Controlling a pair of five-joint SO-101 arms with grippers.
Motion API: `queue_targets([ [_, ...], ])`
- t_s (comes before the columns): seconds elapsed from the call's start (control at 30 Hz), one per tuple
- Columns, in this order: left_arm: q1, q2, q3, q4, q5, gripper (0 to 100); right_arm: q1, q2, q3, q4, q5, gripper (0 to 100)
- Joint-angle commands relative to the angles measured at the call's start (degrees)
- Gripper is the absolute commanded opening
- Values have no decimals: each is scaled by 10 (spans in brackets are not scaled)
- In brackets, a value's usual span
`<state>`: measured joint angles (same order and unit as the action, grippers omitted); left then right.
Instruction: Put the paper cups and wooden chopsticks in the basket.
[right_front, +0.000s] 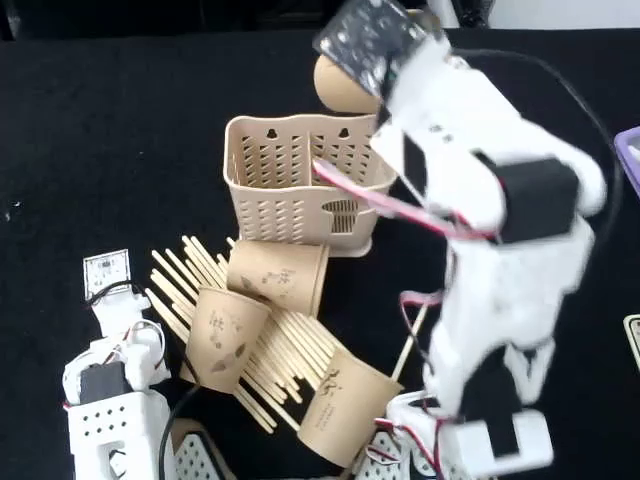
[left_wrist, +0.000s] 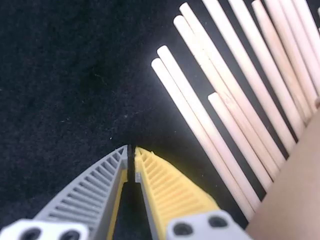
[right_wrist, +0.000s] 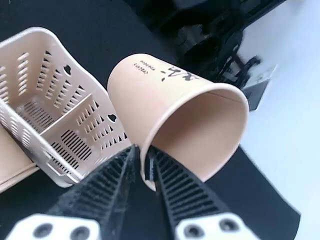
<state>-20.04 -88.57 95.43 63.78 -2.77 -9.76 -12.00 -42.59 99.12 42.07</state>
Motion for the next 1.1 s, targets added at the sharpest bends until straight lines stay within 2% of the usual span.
queue_targets([
  [0.0, 10, 2, 0, -19, 3, 37, -10, -73, 84, 20, -2, 11],
  [0.1, 10, 2, 0, -19, 3, 37, -11, -97, 167, 18, -1, 11],
  [0.3, 10, 2, 0, -19, 3, 37, -11, -103, 218, 17, 41, 11],
  [0.57, 10, 2, 0, -19, 3, 37, -62, -103, 274, -11, 121, 11],
  [0.87, 10, 2, 0, -19, 3, 37, -69, -103, 276, -25, 121, 17],
  [0.93, 10, 2, 0, -19, 3, 37, -69, -103, 276, -25, 120, 54],
  [1.07, 10, 2, 0, -19, 3, 37, -69, -103, 273, -25, 117, 209],
])
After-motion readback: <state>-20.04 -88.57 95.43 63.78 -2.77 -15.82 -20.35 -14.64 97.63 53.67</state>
